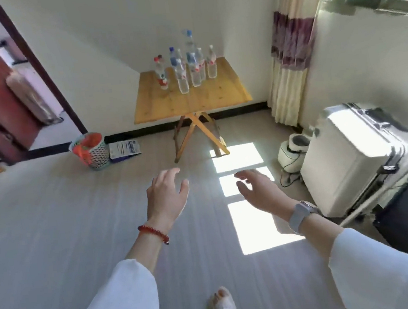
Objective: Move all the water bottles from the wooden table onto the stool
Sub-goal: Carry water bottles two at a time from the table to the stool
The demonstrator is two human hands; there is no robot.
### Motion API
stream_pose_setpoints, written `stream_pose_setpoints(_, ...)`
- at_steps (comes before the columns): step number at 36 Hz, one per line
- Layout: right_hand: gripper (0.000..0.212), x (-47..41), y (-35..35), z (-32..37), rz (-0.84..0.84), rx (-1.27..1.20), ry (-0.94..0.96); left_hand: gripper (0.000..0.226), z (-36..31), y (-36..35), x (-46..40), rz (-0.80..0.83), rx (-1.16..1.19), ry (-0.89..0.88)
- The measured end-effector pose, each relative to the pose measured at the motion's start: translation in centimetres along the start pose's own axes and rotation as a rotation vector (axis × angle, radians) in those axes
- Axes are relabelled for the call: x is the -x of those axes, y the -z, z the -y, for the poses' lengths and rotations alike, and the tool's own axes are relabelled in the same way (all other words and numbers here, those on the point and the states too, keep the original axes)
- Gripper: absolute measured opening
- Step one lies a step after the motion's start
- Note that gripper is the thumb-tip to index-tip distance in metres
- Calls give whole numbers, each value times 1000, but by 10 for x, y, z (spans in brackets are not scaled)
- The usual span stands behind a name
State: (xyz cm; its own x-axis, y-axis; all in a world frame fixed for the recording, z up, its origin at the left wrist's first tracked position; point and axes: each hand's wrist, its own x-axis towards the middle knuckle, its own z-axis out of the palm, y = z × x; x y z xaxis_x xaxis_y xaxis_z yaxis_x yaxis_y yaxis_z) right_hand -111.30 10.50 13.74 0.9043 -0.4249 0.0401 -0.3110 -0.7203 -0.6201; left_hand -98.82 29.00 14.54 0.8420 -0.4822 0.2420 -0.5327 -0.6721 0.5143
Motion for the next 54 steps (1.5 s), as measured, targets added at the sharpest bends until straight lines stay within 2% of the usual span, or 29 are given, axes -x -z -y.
stream_pose_setpoints(10, 27, -259, -12, 36, -27, -50, 21, 36, 67, 1, -245, -29, 56, 46)
stream_pose_setpoints(30, 42, -728, -82, 9, -60, -191, -145, 45, 191, -105, -668, 50, 75, 102)
stream_pose_setpoints(45, 82, -974, -132, -16, -155, -232, -366, 69, 293, -189, -914, 213, 139, 137)
stream_pose_setpoints(50, 87, -1027, -158, -21, -205, -283, -396, 78, 317, -223, -996, 245, 210, 137)
stream_pose_setpoints(54, 83, -1053, -167, -29, -303, -322, -434, 83, 323, -251, -1045, 233, 228, 86)
